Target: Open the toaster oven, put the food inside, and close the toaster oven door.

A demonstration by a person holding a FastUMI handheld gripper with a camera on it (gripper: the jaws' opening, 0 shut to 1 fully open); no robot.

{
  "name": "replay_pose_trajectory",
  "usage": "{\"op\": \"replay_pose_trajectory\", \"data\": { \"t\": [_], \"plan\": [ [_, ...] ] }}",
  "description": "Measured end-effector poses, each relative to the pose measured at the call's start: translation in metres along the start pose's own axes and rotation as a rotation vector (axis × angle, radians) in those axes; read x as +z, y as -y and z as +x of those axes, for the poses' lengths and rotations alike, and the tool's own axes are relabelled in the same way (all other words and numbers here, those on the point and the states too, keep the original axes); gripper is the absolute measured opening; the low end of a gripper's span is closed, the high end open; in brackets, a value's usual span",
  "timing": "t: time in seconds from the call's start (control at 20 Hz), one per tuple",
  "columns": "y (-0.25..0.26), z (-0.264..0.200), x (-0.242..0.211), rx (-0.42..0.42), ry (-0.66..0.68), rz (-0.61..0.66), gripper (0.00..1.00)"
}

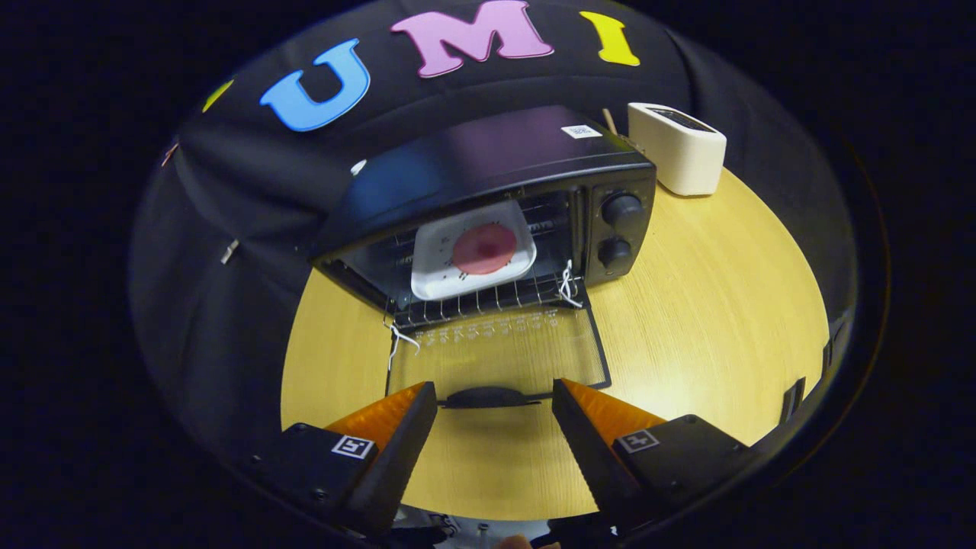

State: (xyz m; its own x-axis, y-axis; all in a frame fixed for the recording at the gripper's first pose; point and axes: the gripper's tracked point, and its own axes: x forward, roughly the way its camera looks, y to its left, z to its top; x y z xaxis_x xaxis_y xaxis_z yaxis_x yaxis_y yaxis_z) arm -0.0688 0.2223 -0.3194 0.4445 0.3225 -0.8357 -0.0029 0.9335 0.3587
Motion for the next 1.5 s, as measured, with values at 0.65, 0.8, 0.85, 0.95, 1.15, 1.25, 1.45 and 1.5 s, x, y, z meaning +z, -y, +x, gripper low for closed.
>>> {"op": "replay_pose_trajectory", "data": {
  "t": [0.65,0.8,0.85,0.95,1.15,1.25,1.45,1.5],
  "plan": [
    [-0.003,0.08,-0.088,-0.124,-0.233,-0.149,0.99],
    [-0.004,0.092,-0.088,-0.15,-0.244,-0.129,0.99],
    [-0.001,0.094,-0.085,-0.171,-0.234,-0.132,0.99],
    [-0.001,0.102,-0.074,-0.186,-0.201,-0.141,0.98],
    [0.001,0.105,-0.07,-0.229,-0.207,-0.133,0.97],
    [0.0,0.105,-0.07,-0.216,-0.19,-0.138,0.98],
    [-0.002,0.094,-0.066,-0.198,-0.134,-0.139,0.98],
    [-0.003,0.091,-0.065,-0.192,-0.123,-0.138,0.98]
  ]
}}
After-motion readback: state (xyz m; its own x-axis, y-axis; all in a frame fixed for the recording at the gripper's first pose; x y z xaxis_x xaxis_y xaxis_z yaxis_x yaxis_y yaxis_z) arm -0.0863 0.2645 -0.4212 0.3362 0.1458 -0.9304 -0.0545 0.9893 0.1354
